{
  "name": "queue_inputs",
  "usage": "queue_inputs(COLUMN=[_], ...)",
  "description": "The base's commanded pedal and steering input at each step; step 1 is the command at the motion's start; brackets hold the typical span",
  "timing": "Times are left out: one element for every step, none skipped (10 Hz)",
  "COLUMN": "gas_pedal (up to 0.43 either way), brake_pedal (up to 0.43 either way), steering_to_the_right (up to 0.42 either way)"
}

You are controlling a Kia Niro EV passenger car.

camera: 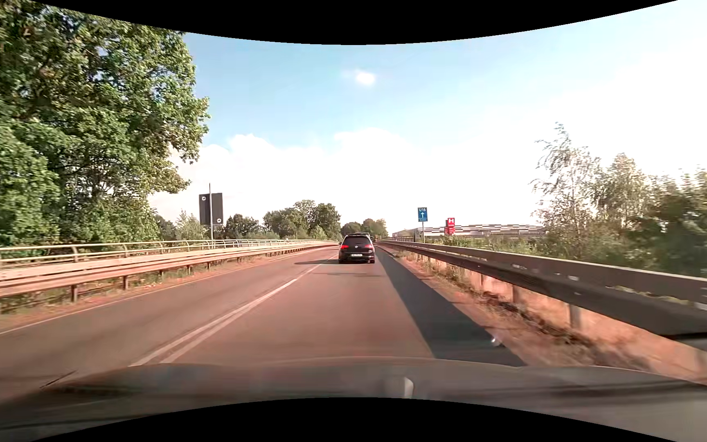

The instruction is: Follow the waypoints while adhering to traffic rules and regulations

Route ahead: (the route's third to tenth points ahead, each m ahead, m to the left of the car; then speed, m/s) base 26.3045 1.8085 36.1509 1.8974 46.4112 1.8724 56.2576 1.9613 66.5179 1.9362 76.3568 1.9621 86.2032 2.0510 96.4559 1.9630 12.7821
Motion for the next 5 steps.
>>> queue_inputs(gas_pedal=[0.150,0.150,0.150,0.150,0.150], brake_pedal=[0.000,0.000,0.000,0.000,0.000], steering_to_the_right=[-0.001,-0.002,-0.001,-0.001,-0.001])
